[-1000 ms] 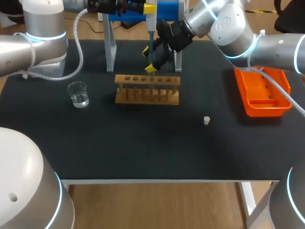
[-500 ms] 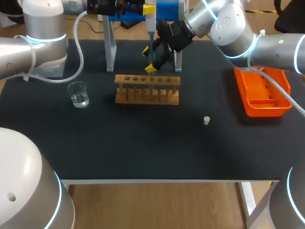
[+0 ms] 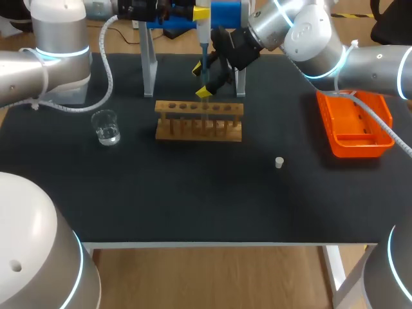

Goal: Invert the test tube, pick up the pipette, mount the tip to pipette, aspirate from beaker and dispense into the tube, eject the tip, return the pipette, and cap with the stopper.

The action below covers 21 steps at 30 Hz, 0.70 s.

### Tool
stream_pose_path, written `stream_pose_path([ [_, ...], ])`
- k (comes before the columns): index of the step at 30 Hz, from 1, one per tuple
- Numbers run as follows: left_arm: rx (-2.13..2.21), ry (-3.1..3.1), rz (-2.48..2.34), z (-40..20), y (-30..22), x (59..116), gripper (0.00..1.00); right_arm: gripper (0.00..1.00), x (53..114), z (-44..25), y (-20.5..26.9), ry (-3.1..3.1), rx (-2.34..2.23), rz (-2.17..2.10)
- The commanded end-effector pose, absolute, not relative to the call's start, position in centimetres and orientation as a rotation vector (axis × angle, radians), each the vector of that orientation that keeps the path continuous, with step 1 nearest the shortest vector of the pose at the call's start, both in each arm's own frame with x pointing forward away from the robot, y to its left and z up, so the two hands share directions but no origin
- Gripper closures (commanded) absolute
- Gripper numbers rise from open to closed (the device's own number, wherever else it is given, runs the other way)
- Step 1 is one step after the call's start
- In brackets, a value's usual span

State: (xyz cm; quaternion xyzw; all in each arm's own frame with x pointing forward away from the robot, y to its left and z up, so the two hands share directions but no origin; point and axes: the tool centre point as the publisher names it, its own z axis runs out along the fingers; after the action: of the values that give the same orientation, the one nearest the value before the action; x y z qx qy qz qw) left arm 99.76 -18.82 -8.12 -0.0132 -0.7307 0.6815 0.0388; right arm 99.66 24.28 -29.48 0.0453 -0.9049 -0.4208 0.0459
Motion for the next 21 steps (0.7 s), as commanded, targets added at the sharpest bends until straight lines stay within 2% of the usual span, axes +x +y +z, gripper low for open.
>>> stream_pose_path([
  [1, -0.039, -2.242, 2.090, -8.11, -18.86, 99.82, 1.00, 0.00, 99.68, -29.33, 24.21, -2.763, 0.138, -1.277],
  [21, -0.039, -2.242, 2.090, -8.11, -18.86, 99.82, 1.00, 0.00, 99.63, -28.93, 23.77, -2.765, 0.133, -1.290],
])
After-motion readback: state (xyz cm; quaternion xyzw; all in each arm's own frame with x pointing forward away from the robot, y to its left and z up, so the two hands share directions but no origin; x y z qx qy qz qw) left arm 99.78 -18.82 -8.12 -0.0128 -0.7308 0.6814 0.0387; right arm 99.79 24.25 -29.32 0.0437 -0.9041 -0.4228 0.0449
